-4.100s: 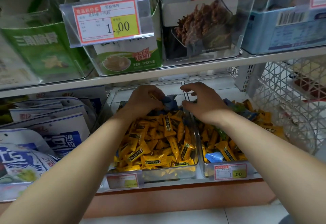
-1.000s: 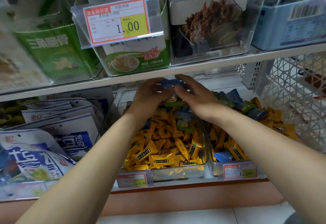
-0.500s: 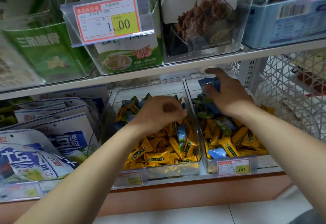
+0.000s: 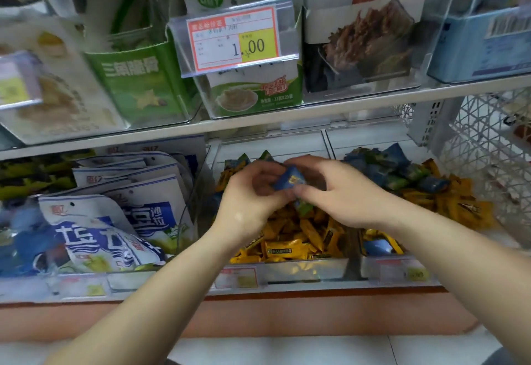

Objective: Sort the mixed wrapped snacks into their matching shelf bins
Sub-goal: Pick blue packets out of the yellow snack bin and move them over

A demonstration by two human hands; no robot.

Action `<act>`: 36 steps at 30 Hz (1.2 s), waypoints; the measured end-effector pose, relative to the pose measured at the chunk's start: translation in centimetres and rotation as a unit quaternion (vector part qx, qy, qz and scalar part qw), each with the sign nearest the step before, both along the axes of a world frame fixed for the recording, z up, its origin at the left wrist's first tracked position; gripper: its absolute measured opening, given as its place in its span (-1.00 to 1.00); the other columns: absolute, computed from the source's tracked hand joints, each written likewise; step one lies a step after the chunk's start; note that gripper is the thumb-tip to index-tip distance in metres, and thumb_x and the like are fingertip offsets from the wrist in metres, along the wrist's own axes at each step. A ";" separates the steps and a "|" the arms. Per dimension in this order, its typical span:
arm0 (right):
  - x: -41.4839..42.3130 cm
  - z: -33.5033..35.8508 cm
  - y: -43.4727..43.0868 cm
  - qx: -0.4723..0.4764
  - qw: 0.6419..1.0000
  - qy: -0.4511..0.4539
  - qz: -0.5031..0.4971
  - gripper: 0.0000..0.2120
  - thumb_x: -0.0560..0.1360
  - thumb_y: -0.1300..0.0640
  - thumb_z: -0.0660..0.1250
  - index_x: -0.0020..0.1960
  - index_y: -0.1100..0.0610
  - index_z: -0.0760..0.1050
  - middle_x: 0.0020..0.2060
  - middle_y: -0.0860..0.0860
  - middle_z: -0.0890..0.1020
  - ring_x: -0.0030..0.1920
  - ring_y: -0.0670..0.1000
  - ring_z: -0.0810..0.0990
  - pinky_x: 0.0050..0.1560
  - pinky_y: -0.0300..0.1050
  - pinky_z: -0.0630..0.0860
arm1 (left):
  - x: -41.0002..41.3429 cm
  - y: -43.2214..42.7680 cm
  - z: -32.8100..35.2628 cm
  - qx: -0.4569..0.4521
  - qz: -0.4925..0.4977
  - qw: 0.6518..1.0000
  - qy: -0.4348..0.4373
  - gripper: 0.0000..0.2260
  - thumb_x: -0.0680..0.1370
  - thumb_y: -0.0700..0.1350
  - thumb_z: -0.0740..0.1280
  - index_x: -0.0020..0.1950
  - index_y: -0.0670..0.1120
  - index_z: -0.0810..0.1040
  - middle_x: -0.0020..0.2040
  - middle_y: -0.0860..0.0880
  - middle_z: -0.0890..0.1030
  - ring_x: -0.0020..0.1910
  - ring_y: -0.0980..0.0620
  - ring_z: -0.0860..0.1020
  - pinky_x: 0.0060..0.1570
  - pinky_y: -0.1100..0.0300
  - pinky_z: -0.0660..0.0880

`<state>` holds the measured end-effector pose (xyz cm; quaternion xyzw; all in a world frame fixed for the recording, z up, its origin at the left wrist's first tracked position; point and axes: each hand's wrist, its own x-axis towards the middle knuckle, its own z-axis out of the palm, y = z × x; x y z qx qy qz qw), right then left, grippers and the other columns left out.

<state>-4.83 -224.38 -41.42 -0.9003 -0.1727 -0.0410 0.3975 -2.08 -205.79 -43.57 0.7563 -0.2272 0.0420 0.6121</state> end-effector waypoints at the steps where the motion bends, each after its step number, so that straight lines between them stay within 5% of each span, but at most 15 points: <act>1: 0.0 0.0 0.4 0.010 1.000 -0.007 -0.002 -0.64 0.53 -0.03 0.36 0.32 -0.08 0.47 0.20 -0.18 0.59 0.21 -0.16 0.54 0.26 -0.11 0.47 | -0.2 0.4 0.1 -0.006 -0.008 1.000 0.002 -0.75 0.36 -0.07 0.57 -0.04 0.16 0.64 -0.07 0.10 0.70 -0.09 0.14 0.66 -0.13 0.31 0.56; 3: -0.1 0.2 0.2 0.034 0.998 -0.038 -0.034 -0.76 0.51 0.00 0.40 0.16 -0.15 0.50 0.05 -0.25 0.61 0.09 -0.20 0.56 0.14 -0.26 0.47 | 0.2 2.0 0.2 0.053 0.015 0.998 -0.022 -0.76 0.41 0.00 0.53 0.05 0.14 0.63 -0.03 0.12 0.70 -0.04 0.18 0.65 -0.09 0.34 0.54; 5: 0.0 0.3 -1.0 0.015 0.991 -0.088 -0.099 -0.78 0.52 0.06 0.38 0.10 -0.19 0.48 -0.04 -0.25 0.59 0.00 -0.16 0.54 -0.01 -0.43 0.40 | 1.4 3.9 -0.2 0.226 0.112 0.962 -0.109 -0.70 0.47 0.02 0.47 0.19 0.10 0.58 0.05 0.15 0.66 0.02 0.20 0.62 -0.07 0.36 0.49; 7: 0.1 0.2 -2.6 -0.041 0.975 -0.138 -0.168 -0.78 0.53 0.12 0.33 0.15 -0.08 0.52 0.01 -0.07 0.61 0.04 -0.01 0.55 0.01 -0.27 0.43 | 2.1 5.0 -1.0 0.349 0.157 0.915 -0.130 -0.59 0.50 0.02 0.44 0.33 0.04 0.50 0.18 0.02 0.59 0.10 0.03 0.58 -0.03 0.22 0.48; 10: 0.6 -0.3 -4.9 -0.134 0.948 -0.158 -0.242 -0.69 0.55 0.16 0.27 0.26 -0.05 0.54 0.13 0.08 0.56 0.13 0.18 0.53 0.09 -0.03 0.47 | 2.3 4.8 -2.4 0.421 0.142 0.887 -0.125 -0.55 0.55 0.10 0.35 0.41 0.07 0.42 0.24 -0.05 0.55 0.15 -0.08 0.54 -0.02 0.15 0.48; 16: 2.4 -1.6 -7.3 -0.248 0.934 0.022 -0.256 -0.62 0.64 0.04 0.13 0.44 -0.07 0.39 0.32 0.12 0.49 0.26 0.21 0.46 0.10 -0.02 0.45 | 2.8 4.6 -2.2 0.303 0.145 0.936 -0.104 -0.72 0.52 -0.06 0.42 0.24 0.00 0.59 0.11 -0.02 0.65 0.05 0.01 0.59 -0.10 0.29 0.44; 20: 2.5 -1.1 -6.4 -0.255 0.921 -0.041 -0.292 -0.59 0.59 0.00 0.20 0.43 -0.03 0.40 0.37 0.08 0.45 0.34 0.21 0.34 0.23 0.09 0.40 | 2.3 4.7 -1.7 0.212 0.163 0.962 -0.057 -0.73 0.55 -0.03 0.41 0.24 0.00 0.54 0.00 0.18 0.61 -0.06 0.26 0.55 -0.17 0.55 0.38; 22: 2.3 -0.6 -4.7 -0.180 0.941 -0.094 -0.269 -0.66 0.57 0.00 0.24 0.34 -0.06 0.48 0.29 0.02 0.51 0.30 0.13 0.40 0.17 -0.01 0.42 | 1.9 4.6 -1.2 0.155 0.158 0.975 -0.018 -0.74 0.55 0.01 0.41 0.22 0.06 0.51 -0.07 0.24 0.58 -0.08 0.33 0.55 -0.18 0.49 0.46; 25: 1.3 -0.3 -0.9 -0.020 0.980 -0.105 -0.166 -0.70 0.58 0.04 0.27 0.31 -0.11 0.51 0.14 -0.12 0.57 0.14 -0.07 0.52 0.01 -0.25 0.40 | 1.1 4.0 -0.9 0.095 0.117 0.988 0.027 -0.84 0.54 0.03 0.42 0.11 0.17 0.56 -0.07 0.12 0.65 -0.02 0.10 0.64 -0.03 0.14 0.60; 27: 0.7 -0.3 1.6 0.036 0.995 -0.054 -0.083 -0.65 0.60 0.06 0.26 0.38 -0.12 0.45 0.18 -0.17 0.58 0.16 -0.14 0.54 0.13 -0.26 0.44 | 0.4 3.3 -0.7 0.047 0.094 0.993 0.048 -0.89 0.53 0.00 0.44 -0.03 0.21 0.59 -0.12 0.09 0.69 -0.08 0.02 0.67 -0.02 -0.07 0.63; 29: 0.3 -0.6 3.2 0.048 0.998 -0.022 -0.027 -0.62 0.61 0.07 0.26 0.41 -0.10 0.41 0.22 -0.17 0.59 0.22 -0.15 0.53 0.27 -0.12 0.46 | 0.0 2.7 -0.8 0.017 0.094 0.994 0.052 -0.90 0.50 -0.01 0.46 -0.06 0.17 0.59 -0.16 0.09 0.70 -0.19 0.03 0.68 -0.17 -0.03 0.62; 32: 0.4 -0.7 3.3 0.063 0.997 -0.034 -0.032 -0.68 0.57 0.13 0.32 0.30 -0.09 0.48 0.14 -0.18 0.61 0.16 -0.15 0.56 0.23 -0.07 0.50 | 0.1 2.2 -0.9 0.034 0.097 0.993 0.052 -0.87 0.48 0.01 0.49 -0.05 0.14 0.57 -0.20 0.11 0.70 -0.26 0.16 0.65 -0.26 0.23 0.50; 36: 1.1 -0.8 -0.1 0.028 0.987 -0.104 -0.120 -0.72 0.56 0.14 0.32 0.20 -0.16 0.47 0.05 -0.15 0.60 -0.04 -0.22 0.53 -0.04 -0.37 0.45 | 2.9 2.0 -0.1 0.169 0.121 0.978 -0.026 -0.89 0.50 -0.03 0.44 -0.05 0.17 0.58 -0.17 0.19 0.65 -0.12 0.25 0.61 -0.17 0.42 0.47</act>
